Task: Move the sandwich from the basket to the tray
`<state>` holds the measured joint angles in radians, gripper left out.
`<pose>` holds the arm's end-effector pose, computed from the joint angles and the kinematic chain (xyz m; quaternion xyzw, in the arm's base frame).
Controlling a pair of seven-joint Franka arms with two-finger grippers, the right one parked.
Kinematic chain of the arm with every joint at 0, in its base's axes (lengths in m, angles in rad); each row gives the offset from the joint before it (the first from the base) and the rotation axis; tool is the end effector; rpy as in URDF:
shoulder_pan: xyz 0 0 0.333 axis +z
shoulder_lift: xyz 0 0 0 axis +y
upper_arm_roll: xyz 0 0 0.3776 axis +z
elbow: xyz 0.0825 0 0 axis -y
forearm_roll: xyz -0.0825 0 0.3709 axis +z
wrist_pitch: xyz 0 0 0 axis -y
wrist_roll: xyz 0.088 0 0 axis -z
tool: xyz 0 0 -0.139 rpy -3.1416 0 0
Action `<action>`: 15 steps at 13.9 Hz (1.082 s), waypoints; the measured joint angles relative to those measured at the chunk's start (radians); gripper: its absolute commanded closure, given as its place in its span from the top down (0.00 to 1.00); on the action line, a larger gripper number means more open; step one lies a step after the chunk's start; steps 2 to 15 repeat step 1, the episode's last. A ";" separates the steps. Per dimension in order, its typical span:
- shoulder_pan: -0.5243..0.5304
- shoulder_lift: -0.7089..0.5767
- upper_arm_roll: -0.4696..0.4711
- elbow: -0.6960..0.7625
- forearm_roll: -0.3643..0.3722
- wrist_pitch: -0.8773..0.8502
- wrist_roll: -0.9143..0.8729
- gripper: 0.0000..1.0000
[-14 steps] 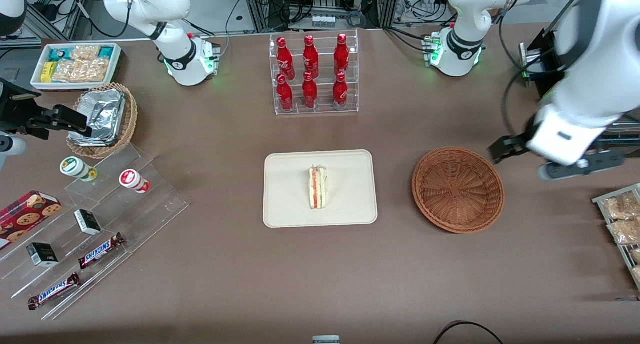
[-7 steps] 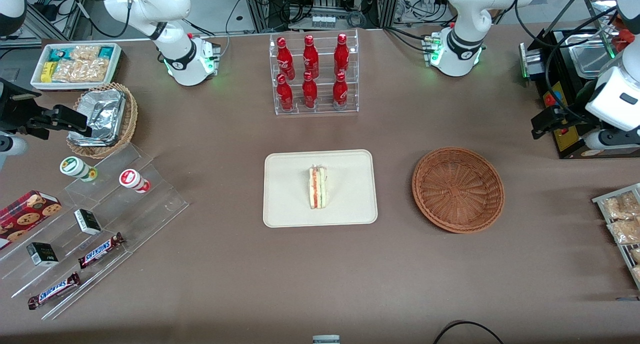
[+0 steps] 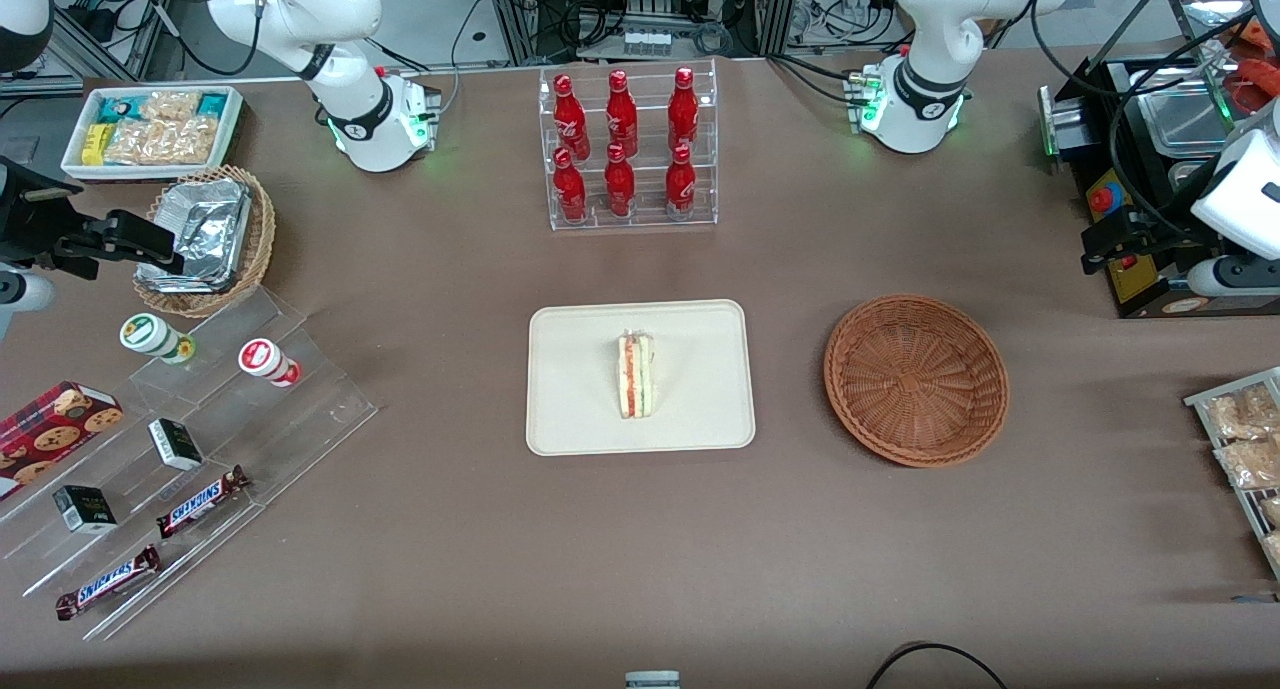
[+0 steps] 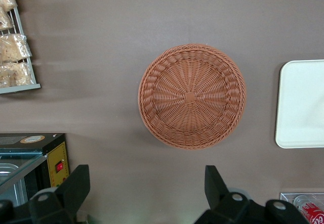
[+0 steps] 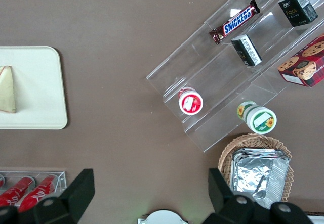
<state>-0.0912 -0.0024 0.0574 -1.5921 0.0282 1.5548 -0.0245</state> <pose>0.5369 -0.0142 0.6443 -0.9997 0.0047 0.0170 0.0145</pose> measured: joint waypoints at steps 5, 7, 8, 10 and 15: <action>0.000 0.000 0.000 0.001 0.000 0.000 0.000 1.00; 0.000 0.000 0.000 0.001 0.000 0.000 0.000 1.00; 0.000 0.000 0.000 0.001 0.000 0.000 0.000 1.00; 0.000 0.000 0.000 0.001 0.000 0.000 0.000 1.00; 0.000 0.000 0.000 0.001 0.000 0.000 0.000 1.00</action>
